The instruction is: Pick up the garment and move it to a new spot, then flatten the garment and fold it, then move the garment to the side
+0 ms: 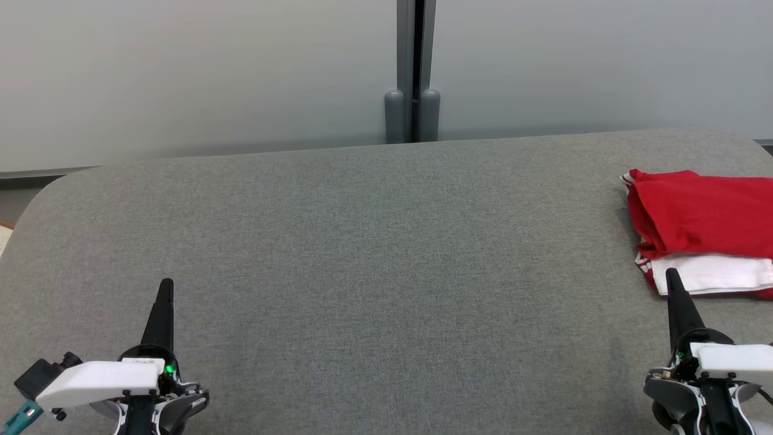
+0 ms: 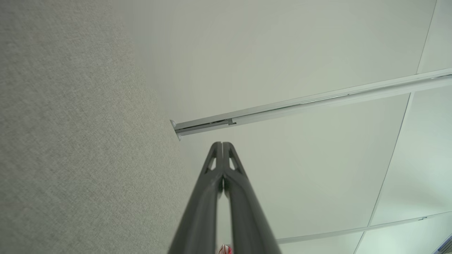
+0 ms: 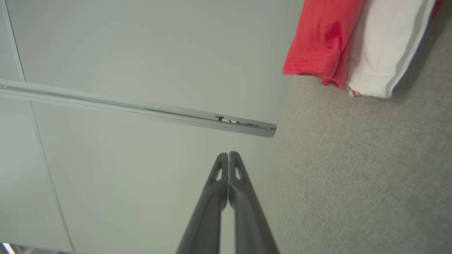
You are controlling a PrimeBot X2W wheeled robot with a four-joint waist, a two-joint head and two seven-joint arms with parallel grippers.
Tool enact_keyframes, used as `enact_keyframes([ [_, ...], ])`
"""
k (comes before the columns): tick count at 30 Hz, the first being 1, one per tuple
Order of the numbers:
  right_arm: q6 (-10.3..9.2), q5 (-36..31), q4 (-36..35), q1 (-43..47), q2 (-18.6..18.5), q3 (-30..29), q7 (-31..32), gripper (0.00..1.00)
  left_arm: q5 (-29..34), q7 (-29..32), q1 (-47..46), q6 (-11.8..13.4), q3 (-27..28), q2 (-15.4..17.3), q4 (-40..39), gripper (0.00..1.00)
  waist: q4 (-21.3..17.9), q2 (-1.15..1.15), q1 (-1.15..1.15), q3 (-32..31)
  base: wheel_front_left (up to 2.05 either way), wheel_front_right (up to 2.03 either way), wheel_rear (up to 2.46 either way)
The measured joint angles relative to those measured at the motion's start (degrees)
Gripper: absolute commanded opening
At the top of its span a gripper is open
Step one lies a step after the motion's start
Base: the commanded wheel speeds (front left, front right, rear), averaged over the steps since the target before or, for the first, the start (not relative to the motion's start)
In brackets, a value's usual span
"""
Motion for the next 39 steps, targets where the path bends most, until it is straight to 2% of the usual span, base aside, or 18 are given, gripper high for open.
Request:
enact_keyframes([
  [27, 0.0, 10.6, -0.2, 0.4, 0.1, -1.7, 3.0, 0.0, -9.4, 2.8, -0.3, -0.5, 1.2, 0.1, -0.2, 0.0, -0.4, 0.0, 0.0, -1.1, 0.0, 0.0, 0.0],
  [39, 0.0, 10.6, -0.2, 0.6, 0.2, -1.9, 3.2, 0.0, -9.5, 2.8, -0.4, -0.6, 1.3, 0.1, -0.2, 0.0, -0.4, 0.0, 0.0, -1.1, 0.0, 0.0, 0.0],
])
